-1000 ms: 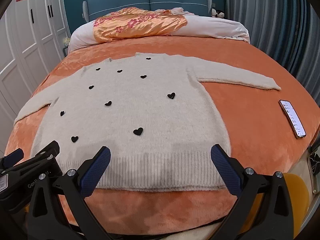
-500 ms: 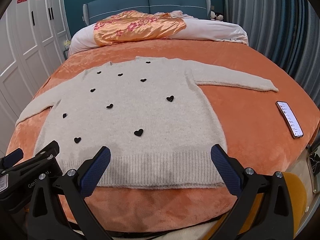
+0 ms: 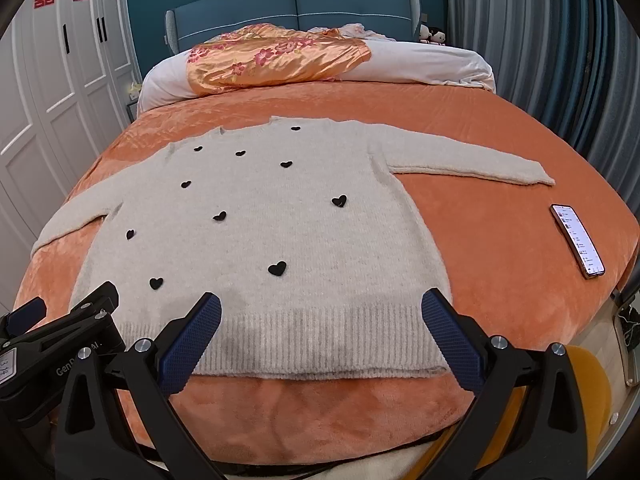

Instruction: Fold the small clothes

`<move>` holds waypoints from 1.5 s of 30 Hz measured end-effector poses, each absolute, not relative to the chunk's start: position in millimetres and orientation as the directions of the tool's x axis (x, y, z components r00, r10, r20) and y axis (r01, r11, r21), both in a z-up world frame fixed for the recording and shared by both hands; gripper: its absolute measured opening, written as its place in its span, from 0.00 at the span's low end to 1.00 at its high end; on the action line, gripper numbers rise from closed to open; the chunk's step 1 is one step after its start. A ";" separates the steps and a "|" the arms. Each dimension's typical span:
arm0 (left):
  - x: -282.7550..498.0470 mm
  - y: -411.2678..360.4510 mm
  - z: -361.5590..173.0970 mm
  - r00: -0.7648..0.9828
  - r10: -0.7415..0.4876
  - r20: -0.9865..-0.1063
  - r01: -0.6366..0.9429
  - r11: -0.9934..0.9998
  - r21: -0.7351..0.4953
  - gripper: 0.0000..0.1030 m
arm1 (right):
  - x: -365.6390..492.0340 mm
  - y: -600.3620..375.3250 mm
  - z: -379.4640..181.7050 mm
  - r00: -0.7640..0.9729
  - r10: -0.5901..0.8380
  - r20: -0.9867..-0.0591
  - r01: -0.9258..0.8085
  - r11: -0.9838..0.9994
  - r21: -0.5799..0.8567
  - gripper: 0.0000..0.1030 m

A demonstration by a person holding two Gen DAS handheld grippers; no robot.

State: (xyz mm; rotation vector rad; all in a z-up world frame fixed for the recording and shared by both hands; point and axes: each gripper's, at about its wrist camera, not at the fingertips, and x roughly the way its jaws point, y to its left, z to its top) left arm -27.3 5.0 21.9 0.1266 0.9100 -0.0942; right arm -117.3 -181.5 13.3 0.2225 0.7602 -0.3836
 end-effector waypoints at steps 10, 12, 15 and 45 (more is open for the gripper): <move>-26.9 6.8 24.3 0.611 -0.027 -0.791 0.132 0.989 0.068 0.93 | -116.5 -182.0 16.7 0.661 -0.259 -0.704 0.416 0.908 0.057 0.95; -26.9 6.9 24.3 0.611 -0.027 -0.791 0.132 0.989 0.068 0.93 | -116.6 -181.9 16.7 0.661 -0.260 -0.704 0.416 0.908 0.056 0.95; -26.6 6.7 24.6 0.612 -0.025 -0.790 0.131 0.989 0.070 0.93 | -116.8 -182.2 18.0 0.663 -0.261 -0.701 0.416 0.908 0.056 0.95; -25.7 3.6 22.8 0.602 -0.015 -0.798 0.122 0.990 0.074 0.92 | -117.6 -185.5 15.5 0.659 -0.256 -0.708 0.421 0.905 0.064 0.95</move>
